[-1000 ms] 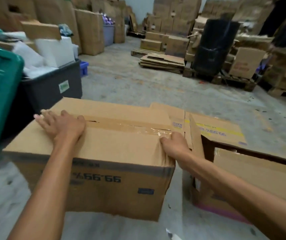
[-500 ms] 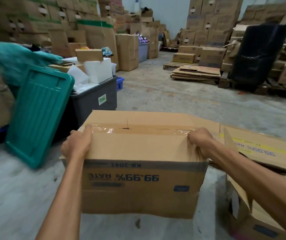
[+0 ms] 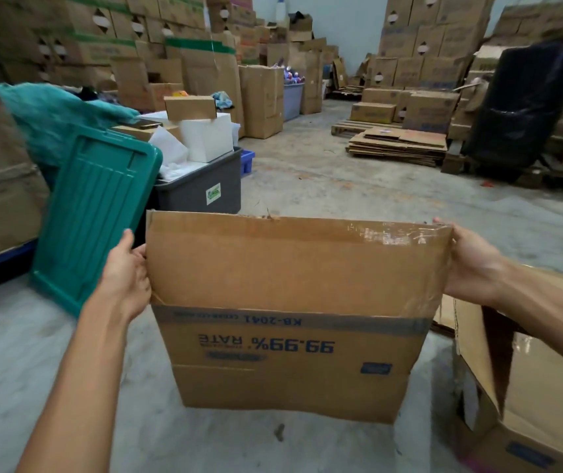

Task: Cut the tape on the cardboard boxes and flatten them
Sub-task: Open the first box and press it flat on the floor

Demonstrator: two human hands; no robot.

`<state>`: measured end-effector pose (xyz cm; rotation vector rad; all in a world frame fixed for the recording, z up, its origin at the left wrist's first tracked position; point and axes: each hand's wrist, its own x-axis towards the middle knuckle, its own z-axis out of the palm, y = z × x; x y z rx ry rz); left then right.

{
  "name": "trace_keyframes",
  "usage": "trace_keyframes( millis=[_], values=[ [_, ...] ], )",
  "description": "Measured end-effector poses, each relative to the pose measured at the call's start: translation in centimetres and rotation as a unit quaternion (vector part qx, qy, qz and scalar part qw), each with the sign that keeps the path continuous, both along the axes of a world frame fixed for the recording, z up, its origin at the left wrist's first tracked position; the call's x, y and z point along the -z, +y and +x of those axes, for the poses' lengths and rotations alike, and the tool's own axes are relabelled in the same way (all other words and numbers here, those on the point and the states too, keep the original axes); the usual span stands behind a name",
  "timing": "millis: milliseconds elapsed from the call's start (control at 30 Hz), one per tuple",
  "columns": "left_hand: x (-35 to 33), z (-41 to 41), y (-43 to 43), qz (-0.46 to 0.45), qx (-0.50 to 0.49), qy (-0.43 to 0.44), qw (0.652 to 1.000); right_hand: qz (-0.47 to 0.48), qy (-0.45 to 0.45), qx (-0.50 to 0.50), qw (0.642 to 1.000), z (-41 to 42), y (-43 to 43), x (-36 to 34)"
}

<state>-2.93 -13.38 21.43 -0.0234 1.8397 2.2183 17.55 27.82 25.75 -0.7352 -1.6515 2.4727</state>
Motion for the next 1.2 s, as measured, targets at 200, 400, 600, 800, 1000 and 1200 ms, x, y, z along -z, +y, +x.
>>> trace_keyframes(
  millis=[200, 400, 600, 800, 1000, 1200],
  values=[
    [3.9, -8.9, -4.8, -0.121, 0.255, -0.06, 0.957, 0.154, -0.026, -0.275, 0.949, 2.6, 2.2, -1.7],
    [-2.9, -2.0, 0.0, -0.656, 0.546, 0.097, 0.512, 0.596, -0.318, -0.489, 0.552, 0.6, -3.2, -1.3],
    [-2.3, 4.6, 8.4, -0.865, 0.434, 0.111, 0.225, 0.662, -0.396, -0.44, 0.46, -2.2, -9.4, -1.6],
    [-7.2, 2.9, 11.9, -0.8, 0.412, -0.029, 0.435, 0.591, -0.44, -0.266, 0.621, -6.9, -10.4, -2.0],
    [-0.2, 3.1, 13.5, -0.789, 0.206, 0.046, 0.577, 0.739, -0.409, -0.201, 0.497, -10.8, -12.0, 4.7],
    [0.0, 2.4, 13.5, -0.765, 0.136, 0.01, 0.629, 0.75, -0.375, -0.159, 0.522, -10.9, -10.8, 6.3]
  ],
)
